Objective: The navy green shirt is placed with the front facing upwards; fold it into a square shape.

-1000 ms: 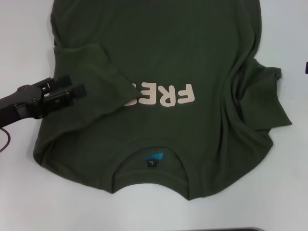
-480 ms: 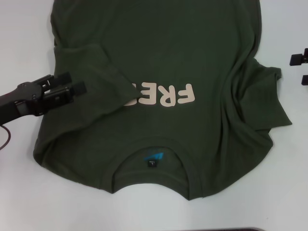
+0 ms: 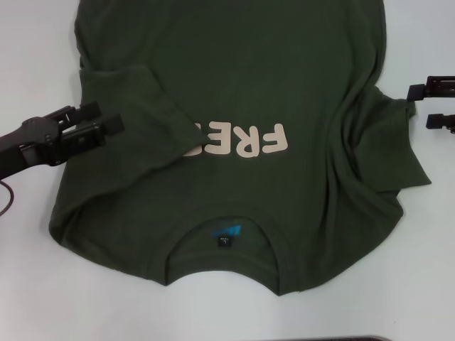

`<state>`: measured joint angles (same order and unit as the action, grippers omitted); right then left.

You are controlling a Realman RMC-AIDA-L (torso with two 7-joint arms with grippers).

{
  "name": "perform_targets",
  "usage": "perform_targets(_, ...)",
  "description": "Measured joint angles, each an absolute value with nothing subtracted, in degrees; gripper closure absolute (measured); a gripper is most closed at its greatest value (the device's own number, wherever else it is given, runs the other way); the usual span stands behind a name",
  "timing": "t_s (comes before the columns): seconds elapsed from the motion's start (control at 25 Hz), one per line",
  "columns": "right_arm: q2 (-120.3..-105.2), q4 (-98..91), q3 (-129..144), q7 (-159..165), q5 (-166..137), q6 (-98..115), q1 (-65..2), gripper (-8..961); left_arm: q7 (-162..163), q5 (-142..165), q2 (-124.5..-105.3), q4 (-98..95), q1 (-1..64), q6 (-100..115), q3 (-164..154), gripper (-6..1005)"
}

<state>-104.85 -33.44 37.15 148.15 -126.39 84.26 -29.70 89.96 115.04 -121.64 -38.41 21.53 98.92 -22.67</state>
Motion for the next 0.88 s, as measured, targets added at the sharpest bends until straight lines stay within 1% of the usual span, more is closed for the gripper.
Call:
perform_targets(0.28,-106.25,-33.4,37.2,148.6,-128.2,82.5,-30.1,59,89.8,115.0,-121.64,-38.4,21.5,98.7,-22.7,139)
perform_targets(0.6,-107.13,-33.5,37.2,148.1,-128.4,80.2,-30.3,58,89.9,115.0,-121.64,-38.4,21.6,98.7,-22.7,139)
perform_targets(0.88,-108.47,-33.4,37.2,147.2,-128.4,77.3,-30.4,59,90.0,114.9,-121.69,-38.4,21.7,98.7,-22.7,139)
